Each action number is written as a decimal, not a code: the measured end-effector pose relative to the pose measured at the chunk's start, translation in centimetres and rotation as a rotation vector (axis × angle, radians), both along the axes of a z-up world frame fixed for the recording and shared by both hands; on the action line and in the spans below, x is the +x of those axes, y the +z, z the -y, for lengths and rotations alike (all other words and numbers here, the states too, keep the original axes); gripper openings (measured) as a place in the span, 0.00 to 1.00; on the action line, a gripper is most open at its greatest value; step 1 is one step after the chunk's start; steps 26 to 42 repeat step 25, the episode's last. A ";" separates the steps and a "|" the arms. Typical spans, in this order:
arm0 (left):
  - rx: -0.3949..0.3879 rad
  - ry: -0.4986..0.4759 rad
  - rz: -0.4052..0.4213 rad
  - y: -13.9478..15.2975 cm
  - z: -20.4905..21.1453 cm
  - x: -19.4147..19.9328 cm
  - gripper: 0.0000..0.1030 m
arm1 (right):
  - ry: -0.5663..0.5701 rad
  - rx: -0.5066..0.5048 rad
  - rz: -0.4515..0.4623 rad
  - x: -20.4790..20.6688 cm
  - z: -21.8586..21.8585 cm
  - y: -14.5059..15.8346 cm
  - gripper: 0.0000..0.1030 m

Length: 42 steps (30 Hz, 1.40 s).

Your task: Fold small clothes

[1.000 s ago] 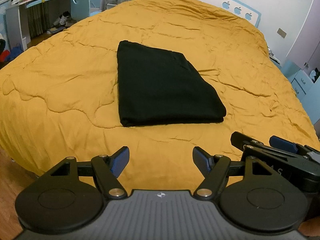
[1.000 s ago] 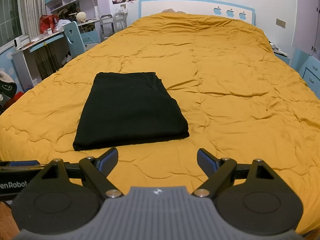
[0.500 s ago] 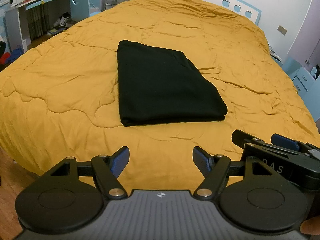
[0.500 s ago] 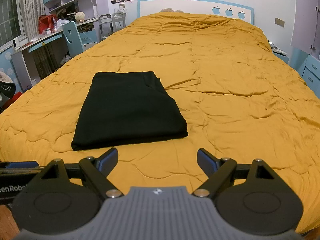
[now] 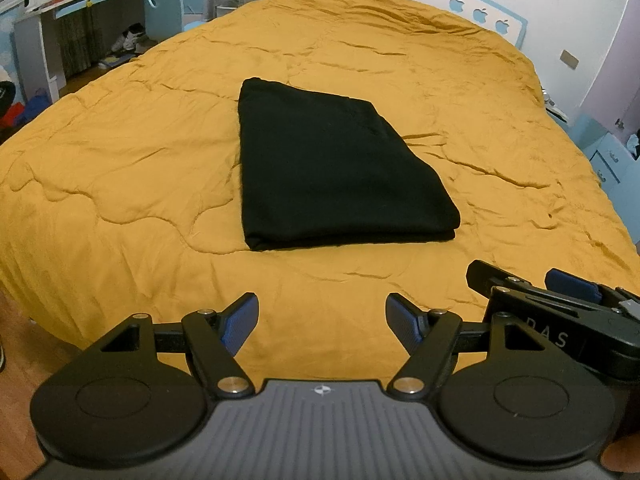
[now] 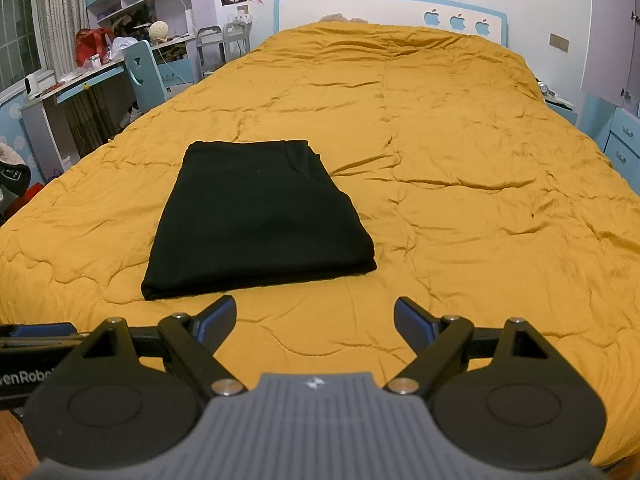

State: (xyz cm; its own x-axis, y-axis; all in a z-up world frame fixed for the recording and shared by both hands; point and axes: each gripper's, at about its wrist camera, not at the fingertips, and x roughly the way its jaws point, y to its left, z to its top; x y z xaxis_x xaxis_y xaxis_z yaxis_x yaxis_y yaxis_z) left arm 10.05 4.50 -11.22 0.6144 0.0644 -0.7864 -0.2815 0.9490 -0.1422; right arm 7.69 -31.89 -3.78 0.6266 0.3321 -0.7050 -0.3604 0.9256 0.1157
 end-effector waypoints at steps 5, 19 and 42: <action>0.006 0.003 0.005 -0.1 0.0 0.0 0.84 | -0.003 0.006 -0.006 0.0 -0.2 -0.1 0.79; 0.009 -0.004 0.024 0.0 0.0 -0.1 0.84 | -0.009 -0.001 -0.007 0.0 -0.5 0.0 0.79; 0.007 -0.005 0.025 0.0 0.0 -0.1 0.84 | -0.010 0.000 -0.005 -0.2 -0.6 0.1 0.79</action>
